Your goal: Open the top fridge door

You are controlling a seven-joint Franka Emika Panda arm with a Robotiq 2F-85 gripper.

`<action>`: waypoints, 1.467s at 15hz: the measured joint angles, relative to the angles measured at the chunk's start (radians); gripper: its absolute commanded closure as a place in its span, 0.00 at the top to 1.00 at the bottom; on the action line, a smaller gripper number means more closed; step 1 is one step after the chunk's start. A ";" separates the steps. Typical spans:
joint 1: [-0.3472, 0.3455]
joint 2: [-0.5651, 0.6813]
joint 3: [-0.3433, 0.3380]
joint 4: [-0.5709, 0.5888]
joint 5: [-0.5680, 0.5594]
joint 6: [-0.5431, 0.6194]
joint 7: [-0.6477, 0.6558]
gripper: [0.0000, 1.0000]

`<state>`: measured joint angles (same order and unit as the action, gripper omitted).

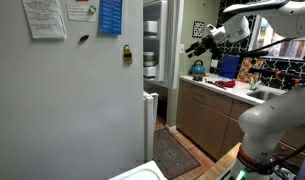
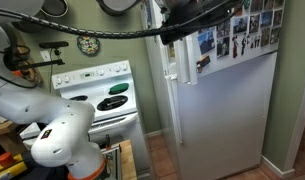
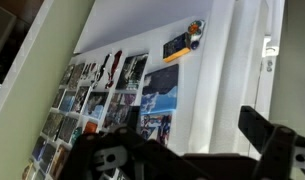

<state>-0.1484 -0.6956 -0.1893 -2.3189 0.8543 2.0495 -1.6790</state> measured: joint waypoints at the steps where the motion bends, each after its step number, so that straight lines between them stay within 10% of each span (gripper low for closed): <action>1: -0.002 -0.011 -0.017 0.019 -0.018 -0.039 0.037 1.00; 6: -0.009 -0.084 -0.083 0.109 -0.093 -0.221 0.221 1.00; 22: -0.006 -0.136 -0.113 0.159 -0.153 -0.228 0.345 1.00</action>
<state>-0.1549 -0.8320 -0.3027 -2.1598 0.7009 1.8210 -1.3336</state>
